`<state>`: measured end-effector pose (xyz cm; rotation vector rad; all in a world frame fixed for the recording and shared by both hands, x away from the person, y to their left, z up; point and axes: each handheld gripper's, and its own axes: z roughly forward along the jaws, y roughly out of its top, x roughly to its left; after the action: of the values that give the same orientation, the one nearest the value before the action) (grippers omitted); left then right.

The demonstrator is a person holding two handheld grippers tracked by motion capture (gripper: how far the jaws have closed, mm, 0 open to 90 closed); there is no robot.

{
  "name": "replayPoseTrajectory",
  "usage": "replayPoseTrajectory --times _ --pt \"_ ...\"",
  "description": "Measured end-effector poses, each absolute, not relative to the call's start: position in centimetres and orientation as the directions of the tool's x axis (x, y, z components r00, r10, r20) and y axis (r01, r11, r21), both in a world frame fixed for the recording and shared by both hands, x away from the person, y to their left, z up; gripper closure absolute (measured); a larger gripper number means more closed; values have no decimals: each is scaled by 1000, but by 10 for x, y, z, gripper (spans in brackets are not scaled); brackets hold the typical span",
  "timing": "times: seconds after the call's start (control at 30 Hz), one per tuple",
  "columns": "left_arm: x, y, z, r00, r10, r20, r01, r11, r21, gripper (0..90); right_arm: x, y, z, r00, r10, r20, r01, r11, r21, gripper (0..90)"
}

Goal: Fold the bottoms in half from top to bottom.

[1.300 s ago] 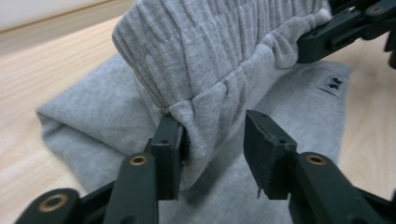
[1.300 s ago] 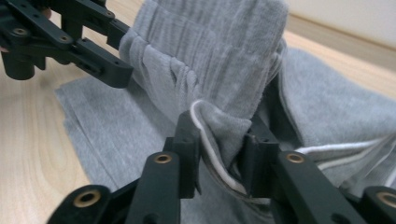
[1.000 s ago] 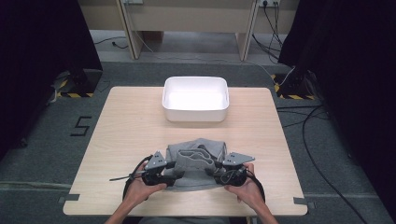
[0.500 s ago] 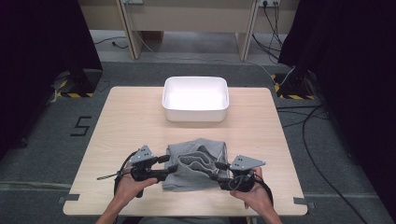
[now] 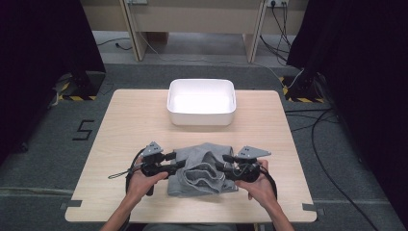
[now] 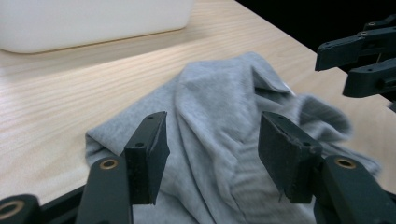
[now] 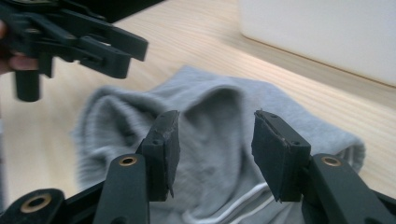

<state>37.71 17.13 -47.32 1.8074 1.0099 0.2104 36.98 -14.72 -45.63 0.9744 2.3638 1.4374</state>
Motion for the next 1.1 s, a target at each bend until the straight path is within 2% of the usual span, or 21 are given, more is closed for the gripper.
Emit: replayPoseTrajectory --times 0.23,0.57,0.7,1.1 --pt "376 159 -476 658 697 -287 545 -177 820 425 392 -129 -467 -767 619 166 460 353 815 529" --pt "329 154 -484 751 632 -191 476 -317 820 444 345 -119 -474 -846 520 114 389 457 800 567" --pt "318 151 -498 762 633 -135 463 -387 798 447 333 -116 -485 -845 532 54 367 505 781 575" --pt "309 151 -514 769 629 -114 471 -437 766 482 324 -111 -499 -845 534 9 355 549 757 585"
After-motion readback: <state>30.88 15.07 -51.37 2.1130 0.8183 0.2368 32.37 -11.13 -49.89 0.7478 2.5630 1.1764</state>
